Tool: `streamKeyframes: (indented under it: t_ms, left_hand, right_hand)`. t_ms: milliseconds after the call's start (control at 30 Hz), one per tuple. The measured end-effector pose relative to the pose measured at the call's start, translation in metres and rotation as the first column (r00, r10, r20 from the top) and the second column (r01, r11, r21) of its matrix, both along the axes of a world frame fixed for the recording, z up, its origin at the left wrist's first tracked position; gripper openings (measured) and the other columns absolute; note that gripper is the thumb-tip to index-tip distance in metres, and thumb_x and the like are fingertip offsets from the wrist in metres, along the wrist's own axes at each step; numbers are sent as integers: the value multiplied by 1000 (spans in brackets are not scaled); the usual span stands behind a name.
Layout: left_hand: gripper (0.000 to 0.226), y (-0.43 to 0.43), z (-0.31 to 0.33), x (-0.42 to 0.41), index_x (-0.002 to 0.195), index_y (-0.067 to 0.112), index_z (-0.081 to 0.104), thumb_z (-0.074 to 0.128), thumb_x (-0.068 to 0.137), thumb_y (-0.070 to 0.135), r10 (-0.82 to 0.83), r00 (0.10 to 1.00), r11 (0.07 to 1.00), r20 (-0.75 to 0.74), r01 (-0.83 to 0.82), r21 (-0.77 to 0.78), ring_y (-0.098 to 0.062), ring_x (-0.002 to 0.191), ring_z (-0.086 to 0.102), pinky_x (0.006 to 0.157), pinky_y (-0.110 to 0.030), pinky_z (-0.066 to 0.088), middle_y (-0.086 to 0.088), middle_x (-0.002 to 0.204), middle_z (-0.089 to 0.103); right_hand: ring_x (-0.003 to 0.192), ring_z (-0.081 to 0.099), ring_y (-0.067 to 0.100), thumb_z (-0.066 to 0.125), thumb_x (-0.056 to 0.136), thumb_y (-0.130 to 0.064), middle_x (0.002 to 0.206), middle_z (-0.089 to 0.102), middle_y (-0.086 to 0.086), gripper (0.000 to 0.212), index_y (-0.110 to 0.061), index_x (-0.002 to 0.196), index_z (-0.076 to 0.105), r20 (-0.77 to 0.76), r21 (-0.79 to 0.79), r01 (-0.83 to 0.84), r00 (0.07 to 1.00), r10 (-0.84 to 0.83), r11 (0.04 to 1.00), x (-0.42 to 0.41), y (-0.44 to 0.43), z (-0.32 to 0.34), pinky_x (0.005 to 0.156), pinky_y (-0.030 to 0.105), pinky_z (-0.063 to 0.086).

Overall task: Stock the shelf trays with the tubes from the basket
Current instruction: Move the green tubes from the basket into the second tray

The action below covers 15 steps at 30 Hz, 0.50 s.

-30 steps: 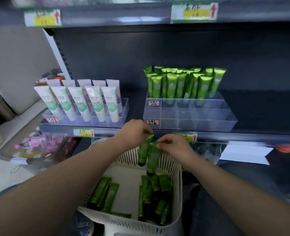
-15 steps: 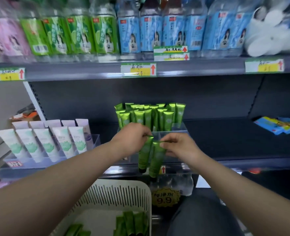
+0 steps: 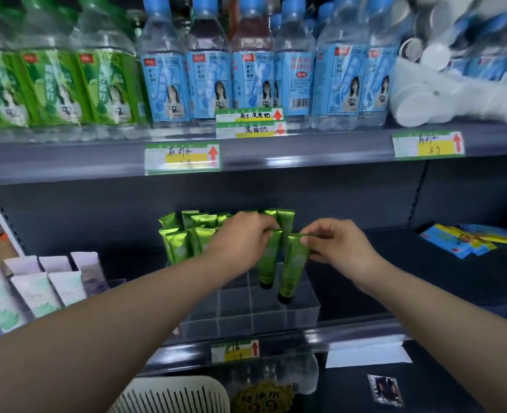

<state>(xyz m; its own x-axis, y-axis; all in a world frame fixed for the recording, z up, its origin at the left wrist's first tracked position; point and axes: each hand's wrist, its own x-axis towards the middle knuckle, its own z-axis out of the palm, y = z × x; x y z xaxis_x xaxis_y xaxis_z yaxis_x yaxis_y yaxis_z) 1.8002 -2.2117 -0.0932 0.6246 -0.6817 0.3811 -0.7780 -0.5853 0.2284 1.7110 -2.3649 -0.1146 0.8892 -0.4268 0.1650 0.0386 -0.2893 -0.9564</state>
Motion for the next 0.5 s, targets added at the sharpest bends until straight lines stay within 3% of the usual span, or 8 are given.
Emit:
streamKeyframes:
  t_ms: [200,500]
  left_hand:
    - [27,-31,-2,21,115,25,66,51,94,19,-6,1000,998,5,6,-66,-26,102,64,87,-31,49,-4,111,70]
    - [24,-65,-12,60,108,21,69,52,93,13,-59,998,986,-34,53,-160,-24,99,63,88,-37,49,-2,106,71]
  right_hand:
    - [79,60,23,62,87,-1,84,65,17,19,-14,73,67,39,-38,59,998,-58,998,20,-28,5,87,49,54]
    - [80,66,27,65,85,-4,71,64,0,26,-24,68,66,125,-80,143,983,-132,986,64,-59,0,84,50,55]
